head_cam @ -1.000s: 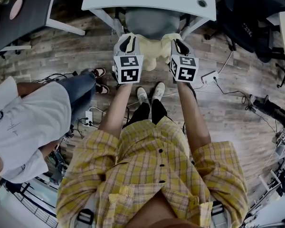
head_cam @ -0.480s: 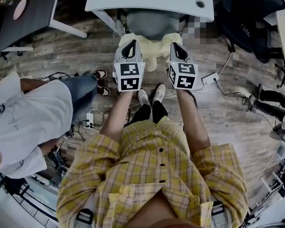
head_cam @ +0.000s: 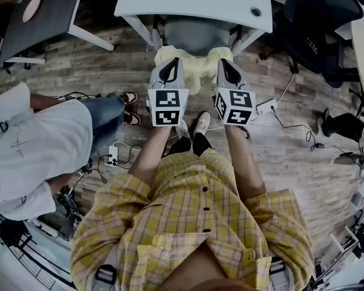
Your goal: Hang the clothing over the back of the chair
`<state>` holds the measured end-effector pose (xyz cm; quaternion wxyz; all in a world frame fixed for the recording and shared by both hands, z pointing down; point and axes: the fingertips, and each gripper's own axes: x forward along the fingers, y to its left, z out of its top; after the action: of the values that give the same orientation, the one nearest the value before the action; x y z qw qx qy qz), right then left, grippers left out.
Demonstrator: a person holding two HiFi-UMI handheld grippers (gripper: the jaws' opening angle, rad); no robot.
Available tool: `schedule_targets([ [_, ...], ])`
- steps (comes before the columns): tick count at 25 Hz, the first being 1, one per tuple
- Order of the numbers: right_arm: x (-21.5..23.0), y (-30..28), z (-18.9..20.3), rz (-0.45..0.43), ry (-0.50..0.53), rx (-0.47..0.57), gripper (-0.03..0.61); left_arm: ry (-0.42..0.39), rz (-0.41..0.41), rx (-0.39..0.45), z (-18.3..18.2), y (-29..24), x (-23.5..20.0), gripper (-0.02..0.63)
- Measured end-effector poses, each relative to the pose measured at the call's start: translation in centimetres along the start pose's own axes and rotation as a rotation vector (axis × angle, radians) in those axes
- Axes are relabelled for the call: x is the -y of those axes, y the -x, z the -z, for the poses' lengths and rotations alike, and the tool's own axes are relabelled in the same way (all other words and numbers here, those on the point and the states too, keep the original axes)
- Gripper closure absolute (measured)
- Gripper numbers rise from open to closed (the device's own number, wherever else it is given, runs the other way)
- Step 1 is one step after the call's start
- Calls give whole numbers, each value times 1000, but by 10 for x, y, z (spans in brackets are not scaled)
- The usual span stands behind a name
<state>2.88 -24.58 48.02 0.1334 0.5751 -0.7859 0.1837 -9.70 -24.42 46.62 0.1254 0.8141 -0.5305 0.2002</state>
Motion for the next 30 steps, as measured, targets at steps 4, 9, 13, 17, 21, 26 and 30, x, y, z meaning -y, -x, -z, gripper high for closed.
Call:
schedule_targets([
  [4,-7,11,-10,-6,0,23,574,2,-1,17,-9,13,3,612],
  [9,-13,19,-23,-13,-7,48,575,-21,-7,38,-21,25,6,612],
  [13,-21,25,-30,-24,13,56,575,-22,-7,60,-29,32,7,612],
  [17,-30,34,-42,-43,32,80,575,-16,1,97,-42,41,10,612],
  [21,-34,45,-50,-54,47,99,575,-21,-4,129,-51,52,13,612],
  [26,-39,59,-68,-61,55,143,575,-24,-2,175,-65,66,18,612],
  [30,-43,71,-82,-62,57,183,575,-27,1,208,-76,77,21,612],
])
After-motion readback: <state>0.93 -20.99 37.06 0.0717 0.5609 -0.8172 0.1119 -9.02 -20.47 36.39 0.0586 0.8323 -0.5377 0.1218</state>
